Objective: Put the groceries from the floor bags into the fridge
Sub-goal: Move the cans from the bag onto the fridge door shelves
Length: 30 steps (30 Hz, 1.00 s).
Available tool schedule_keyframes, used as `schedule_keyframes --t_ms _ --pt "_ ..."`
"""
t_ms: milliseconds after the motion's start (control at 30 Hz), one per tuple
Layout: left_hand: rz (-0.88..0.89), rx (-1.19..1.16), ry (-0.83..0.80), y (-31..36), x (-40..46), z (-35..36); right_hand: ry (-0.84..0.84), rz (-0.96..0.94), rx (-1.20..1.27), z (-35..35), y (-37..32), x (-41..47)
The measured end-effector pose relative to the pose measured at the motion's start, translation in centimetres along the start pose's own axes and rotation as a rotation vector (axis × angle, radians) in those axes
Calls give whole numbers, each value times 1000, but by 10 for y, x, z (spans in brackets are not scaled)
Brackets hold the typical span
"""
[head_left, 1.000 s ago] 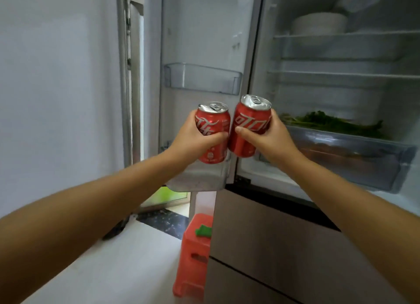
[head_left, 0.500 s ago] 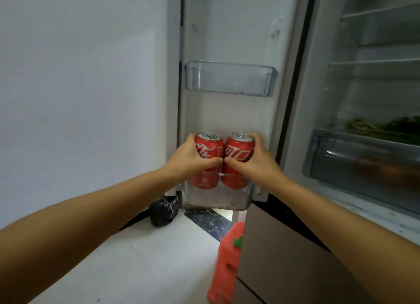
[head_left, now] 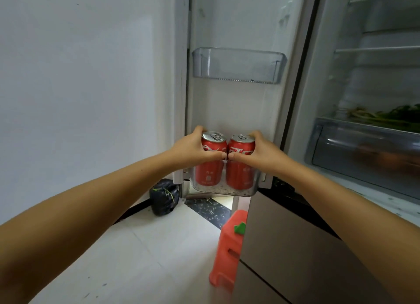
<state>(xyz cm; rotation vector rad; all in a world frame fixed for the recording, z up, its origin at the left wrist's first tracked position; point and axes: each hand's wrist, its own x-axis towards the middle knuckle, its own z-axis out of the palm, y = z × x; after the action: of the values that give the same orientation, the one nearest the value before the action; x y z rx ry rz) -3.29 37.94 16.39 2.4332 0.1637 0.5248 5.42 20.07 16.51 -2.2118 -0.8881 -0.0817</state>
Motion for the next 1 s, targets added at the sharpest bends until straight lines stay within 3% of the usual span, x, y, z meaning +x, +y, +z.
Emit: schedule_keyframes --t_ms 167,400,700,867,1000 --pt "60 7 56 -8 -4 10 16 -17 -4 0 3 -14" --pt "160 -194 68 -15 -4 12 95 -6 15 2 -4 -22" --pt "277 -158 382 -46 -60 9 518 -248 24 26 -8 -64" --pt "140 -163 381 -57 -102 19 336 -380 -53 74 -13 -86" --pt "-45 -154 324 -79 -156 40 120 -356 -64 120 -7 -109"
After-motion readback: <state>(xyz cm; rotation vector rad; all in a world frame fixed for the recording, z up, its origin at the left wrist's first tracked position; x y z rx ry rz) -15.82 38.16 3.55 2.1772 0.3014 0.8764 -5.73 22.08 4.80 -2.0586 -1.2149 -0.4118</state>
